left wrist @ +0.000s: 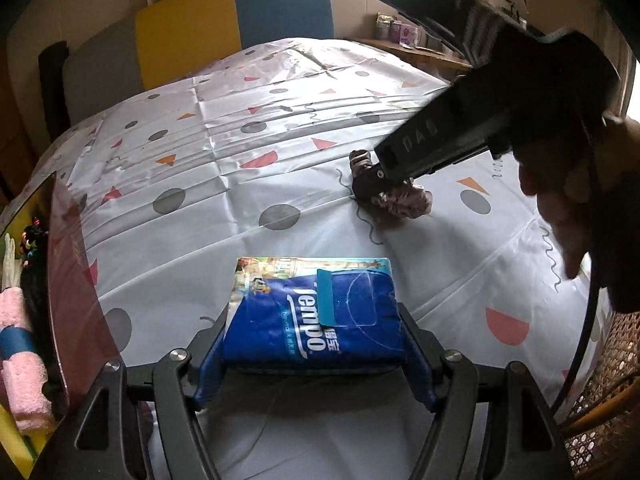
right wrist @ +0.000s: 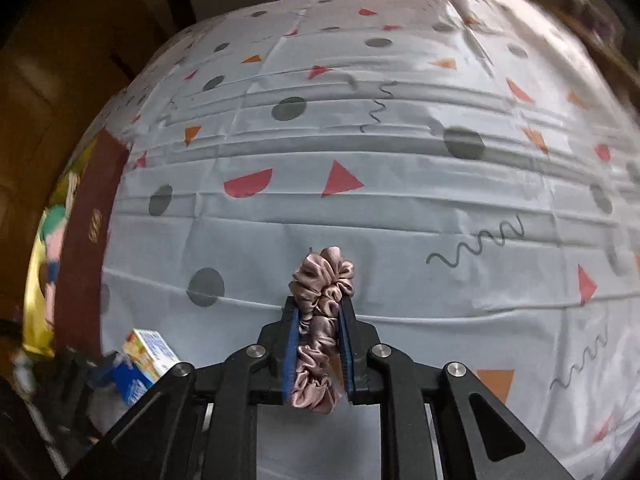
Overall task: Organize soft objects
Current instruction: 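Grasp the pink satin scrunchie with the right gripper while the left gripper lifts the tissue pack, then carry the tissue pack over the tray with the left gripper while the right gripper holds the scrunchie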
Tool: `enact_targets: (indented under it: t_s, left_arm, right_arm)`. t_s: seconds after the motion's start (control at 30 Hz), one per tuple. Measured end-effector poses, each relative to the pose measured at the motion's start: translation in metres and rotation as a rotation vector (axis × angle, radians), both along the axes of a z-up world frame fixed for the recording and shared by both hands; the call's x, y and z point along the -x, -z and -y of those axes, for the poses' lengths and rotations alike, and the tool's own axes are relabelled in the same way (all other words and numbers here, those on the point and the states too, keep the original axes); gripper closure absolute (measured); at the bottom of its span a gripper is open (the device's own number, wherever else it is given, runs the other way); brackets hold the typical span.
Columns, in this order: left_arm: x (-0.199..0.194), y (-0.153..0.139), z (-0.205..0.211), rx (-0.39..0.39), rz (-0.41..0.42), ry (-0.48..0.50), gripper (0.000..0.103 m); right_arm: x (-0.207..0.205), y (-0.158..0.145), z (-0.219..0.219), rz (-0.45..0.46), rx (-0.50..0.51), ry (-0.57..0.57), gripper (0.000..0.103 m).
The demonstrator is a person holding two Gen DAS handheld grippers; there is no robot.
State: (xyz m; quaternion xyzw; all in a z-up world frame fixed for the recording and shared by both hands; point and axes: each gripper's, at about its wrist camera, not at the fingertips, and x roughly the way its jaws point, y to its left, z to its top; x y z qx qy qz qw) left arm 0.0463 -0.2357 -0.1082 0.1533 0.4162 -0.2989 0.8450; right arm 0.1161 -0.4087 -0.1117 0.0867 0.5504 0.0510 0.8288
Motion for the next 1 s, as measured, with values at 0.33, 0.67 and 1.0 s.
enact_targets:
  t_s: [0.33,0.67,1.0]
  left_arm:
    - [0.014,-0.005,-0.003,-0.032,0.007,0.014,0.029]
    - [0.036,-0.034,-0.01,0.023,0.041,0.04,0.029]
    - [0.036,-0.089,-0.045,0.09,0.075,-0.061,0.029]
  right_arm:
    - [0.002,-0.001,-0.006,0.019,0.034,-0.04,0.085]
    - [0.005,0.001,-0.023,0.063,0.147,-0.124,0.084]
    - [0.006,0.001,-0.026,0.073,0.17,-0.14,0.082]
